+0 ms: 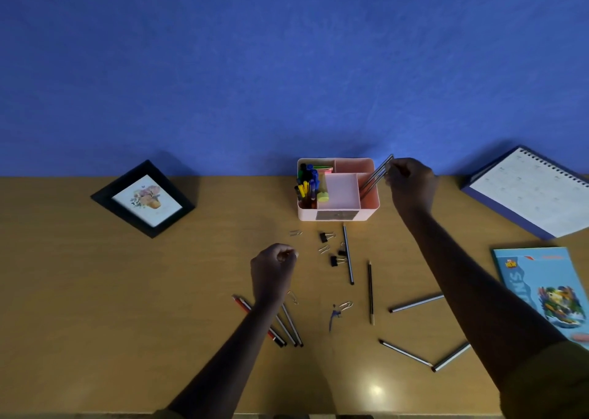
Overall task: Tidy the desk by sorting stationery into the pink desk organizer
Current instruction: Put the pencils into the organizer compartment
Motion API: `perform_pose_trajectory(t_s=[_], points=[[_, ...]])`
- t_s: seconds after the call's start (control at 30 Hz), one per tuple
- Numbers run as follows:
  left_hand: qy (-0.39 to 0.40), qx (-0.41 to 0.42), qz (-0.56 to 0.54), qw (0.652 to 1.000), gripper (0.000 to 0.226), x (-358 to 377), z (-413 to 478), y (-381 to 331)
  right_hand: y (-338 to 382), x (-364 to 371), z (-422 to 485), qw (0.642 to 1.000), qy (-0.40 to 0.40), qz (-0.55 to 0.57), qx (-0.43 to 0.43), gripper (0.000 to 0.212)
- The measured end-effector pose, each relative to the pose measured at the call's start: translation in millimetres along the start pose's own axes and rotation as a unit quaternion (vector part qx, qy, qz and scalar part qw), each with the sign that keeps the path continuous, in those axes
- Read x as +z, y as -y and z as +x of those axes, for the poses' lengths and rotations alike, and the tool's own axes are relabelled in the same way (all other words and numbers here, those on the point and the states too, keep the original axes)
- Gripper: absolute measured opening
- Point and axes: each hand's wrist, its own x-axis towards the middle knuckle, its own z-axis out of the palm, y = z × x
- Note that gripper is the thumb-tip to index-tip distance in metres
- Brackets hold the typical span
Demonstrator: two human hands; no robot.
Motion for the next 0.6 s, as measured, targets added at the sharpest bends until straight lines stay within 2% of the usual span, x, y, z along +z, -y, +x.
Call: perform_pose_trajectory(t_s=[0.23,0.43,0.6], points=[[0.033,-0.041,-0.01,0.999,0.01,49,10,-30,-6,6,8,0.998,-0.015,0.019,0.057,0.01],[0.052,-0.056,0.009,0.997,0.011,90,26,-58,-5,9,15,0.997,-0.047,0.003,0.057,0.007],[0.059,-0.066,0.067,0.994,0.017,109,39,-64,-6,9,14,0.997,-0.041,0.01,0.057,0.007]])
